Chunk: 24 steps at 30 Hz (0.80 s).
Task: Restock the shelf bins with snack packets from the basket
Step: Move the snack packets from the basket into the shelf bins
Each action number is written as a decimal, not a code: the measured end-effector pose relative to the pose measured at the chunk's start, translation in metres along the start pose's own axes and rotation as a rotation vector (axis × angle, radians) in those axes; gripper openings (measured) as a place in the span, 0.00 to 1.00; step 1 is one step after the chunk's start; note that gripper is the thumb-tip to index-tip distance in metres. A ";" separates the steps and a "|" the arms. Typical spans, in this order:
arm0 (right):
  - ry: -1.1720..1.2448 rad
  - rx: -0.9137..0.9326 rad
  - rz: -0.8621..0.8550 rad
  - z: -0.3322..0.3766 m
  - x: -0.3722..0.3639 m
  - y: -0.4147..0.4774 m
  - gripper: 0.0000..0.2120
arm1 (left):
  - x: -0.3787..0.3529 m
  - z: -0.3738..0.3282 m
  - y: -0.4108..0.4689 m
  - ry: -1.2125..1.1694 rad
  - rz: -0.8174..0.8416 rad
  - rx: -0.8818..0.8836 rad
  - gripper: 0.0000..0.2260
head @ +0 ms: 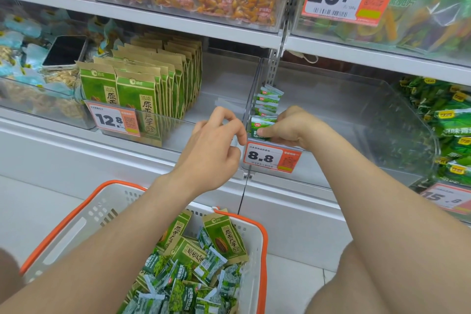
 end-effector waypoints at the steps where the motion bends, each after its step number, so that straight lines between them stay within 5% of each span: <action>1: -0.008 -0.003 -0.008 0.000 0.000 -0.001 0.29 | 0.000 0.000 0.000 0.000 -0.002 -0.002 0.13; 8: -0.066 -0.017 -0.056 0.004 0.015 -0.018 0.36 | 0.014 -0.001 -0.009 0.007 -0.160 -0.011 0.10; 13: -0.290 0.265 -0.243 0.027 0.035 -0.036 0.20 | 0.028 -0.006 -0.025 0.061 -0.250 -0.035 0.08; 18: -0.249 0.109 -0.040 0.010 0.011 -0.042 0.23 | 0.012 -0.001 -0.036 0.028 -0.146 0.008 0.06; 24: -0.147 -0.117 0.282 -0.014 -0.017 -0.045 0.08 | 0.000 -0.006 -0.036 -0.009 -0.054 -0.007 0.05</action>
Point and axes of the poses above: each hand's wrist, its own y-axis towards the middle knuckle, its own x-axis out of the back of the hand, z = x × y, the point moved 10 cm from there along y, towards the middle knuckle, and after that the axes turned 9 degrees about y, right-handed, at the moved point
